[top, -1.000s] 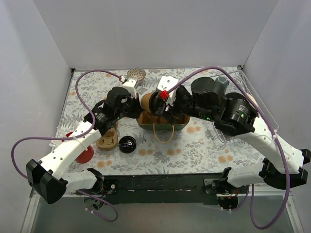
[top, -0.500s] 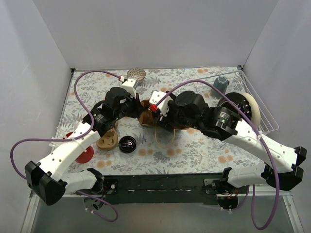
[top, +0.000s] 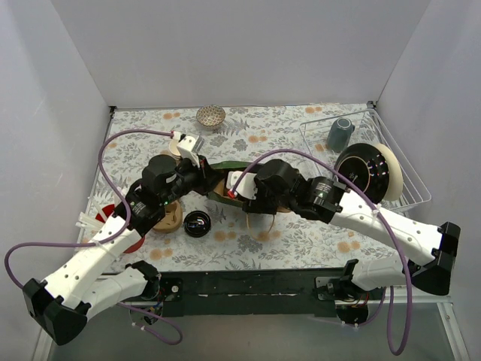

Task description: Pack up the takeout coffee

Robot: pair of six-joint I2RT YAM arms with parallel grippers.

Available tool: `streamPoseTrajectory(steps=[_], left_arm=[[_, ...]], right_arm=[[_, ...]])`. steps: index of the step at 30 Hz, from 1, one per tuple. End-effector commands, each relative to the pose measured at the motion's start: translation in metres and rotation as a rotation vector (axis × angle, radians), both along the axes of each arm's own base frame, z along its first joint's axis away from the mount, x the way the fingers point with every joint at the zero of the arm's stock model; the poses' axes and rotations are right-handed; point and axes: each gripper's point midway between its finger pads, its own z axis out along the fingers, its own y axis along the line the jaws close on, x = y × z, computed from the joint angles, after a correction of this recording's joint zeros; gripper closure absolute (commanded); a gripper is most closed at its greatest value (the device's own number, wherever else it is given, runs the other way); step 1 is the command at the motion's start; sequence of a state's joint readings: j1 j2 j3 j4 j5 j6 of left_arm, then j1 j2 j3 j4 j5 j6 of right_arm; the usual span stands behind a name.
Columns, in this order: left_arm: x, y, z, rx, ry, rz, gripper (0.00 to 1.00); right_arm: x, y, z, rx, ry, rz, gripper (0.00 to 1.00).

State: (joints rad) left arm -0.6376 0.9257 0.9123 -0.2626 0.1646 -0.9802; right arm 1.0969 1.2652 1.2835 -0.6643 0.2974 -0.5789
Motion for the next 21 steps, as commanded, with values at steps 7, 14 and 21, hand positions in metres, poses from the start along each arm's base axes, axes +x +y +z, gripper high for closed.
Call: streamPoseTrajectory(steps=[7,14,21], left_arm=[[-0.005,-0.008,-0.027,0.005,0.006,-0.06,1.0],[0.008,-0.008,-0.045,0.093,-0.005,-0.053,1.0],[0.017,0.002,-0.033,0.104,-0.037,0.02,1.0]], right_arm=[[0.023,0.005,-0.024,0.006,-0.073,0.031,0.6],[0.044,0.006,-0.027,0.014,-0.128,0.024,0.6],[0.044,-0.002,-0.045,-0.06,-0.082,0.048,0.6]])
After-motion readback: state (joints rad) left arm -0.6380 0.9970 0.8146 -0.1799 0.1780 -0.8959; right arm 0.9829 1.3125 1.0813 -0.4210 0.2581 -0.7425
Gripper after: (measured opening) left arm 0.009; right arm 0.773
